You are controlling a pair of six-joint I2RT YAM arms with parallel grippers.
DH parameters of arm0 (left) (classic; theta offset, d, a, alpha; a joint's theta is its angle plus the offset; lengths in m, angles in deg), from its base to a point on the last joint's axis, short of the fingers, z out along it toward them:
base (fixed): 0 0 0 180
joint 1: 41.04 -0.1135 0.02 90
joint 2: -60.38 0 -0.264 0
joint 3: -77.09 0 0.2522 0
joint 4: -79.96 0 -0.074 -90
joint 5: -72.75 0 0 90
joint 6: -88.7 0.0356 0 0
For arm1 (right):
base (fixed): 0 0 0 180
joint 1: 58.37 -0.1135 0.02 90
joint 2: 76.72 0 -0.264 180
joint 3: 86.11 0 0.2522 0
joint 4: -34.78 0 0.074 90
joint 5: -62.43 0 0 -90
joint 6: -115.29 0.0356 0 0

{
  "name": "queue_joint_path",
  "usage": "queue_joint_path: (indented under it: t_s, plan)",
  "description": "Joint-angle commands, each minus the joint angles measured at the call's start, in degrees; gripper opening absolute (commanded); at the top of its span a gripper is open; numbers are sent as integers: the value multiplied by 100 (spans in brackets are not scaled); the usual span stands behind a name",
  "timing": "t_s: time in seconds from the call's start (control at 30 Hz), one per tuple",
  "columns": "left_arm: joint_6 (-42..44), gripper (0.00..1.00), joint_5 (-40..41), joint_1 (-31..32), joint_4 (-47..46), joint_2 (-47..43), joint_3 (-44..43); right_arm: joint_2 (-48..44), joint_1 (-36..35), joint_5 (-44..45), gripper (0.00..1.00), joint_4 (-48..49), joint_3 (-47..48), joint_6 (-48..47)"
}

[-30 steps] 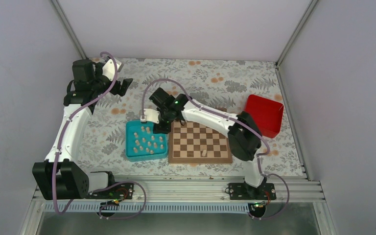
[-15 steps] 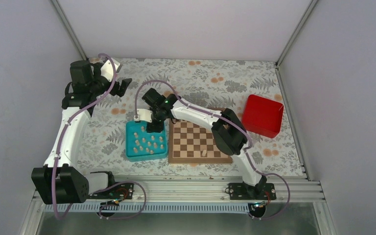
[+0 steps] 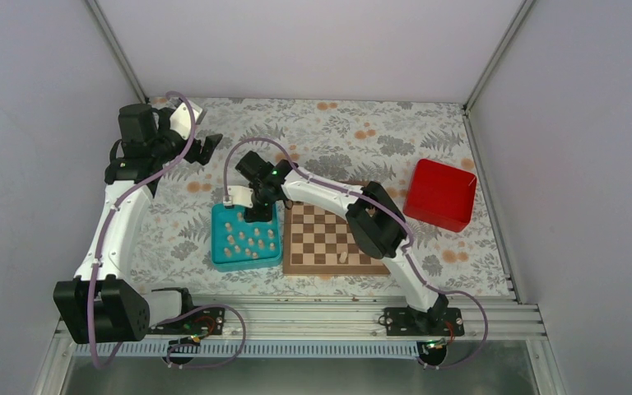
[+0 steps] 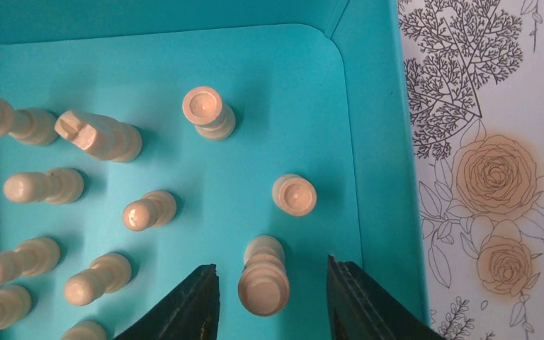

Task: Set up the chess pieces on the board
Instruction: Pick up the chess piece from the storage box.

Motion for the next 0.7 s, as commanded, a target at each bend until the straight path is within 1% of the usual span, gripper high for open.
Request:
queue_joint_path:
  t_s: [0.0,0.07,0.23,0.4,0.53,0.67]
  plan:
    - [78,100,-179,-29,-112,-77,39,67,-50,-172,38,99,42,-39]
    - [81,100,-185,-38,-94,-78,31,87,-52,-147,34,87,14,-65]
    - [94,100,-210,-36,-54,-118,23,1,-51,-220,16,113,-107,-76]
    - [94,100,-244,-38,-42,-138,6,-126,-52,-311,4,-16,-121,-109]
    - [96,100,-243,-45,-42,-159,4,-395,-47,-334,4,-35,-250,-91]
    - [87,100,-217,-54,-48,-164,-20,-915,-43,-272,4,49,-595,-11]
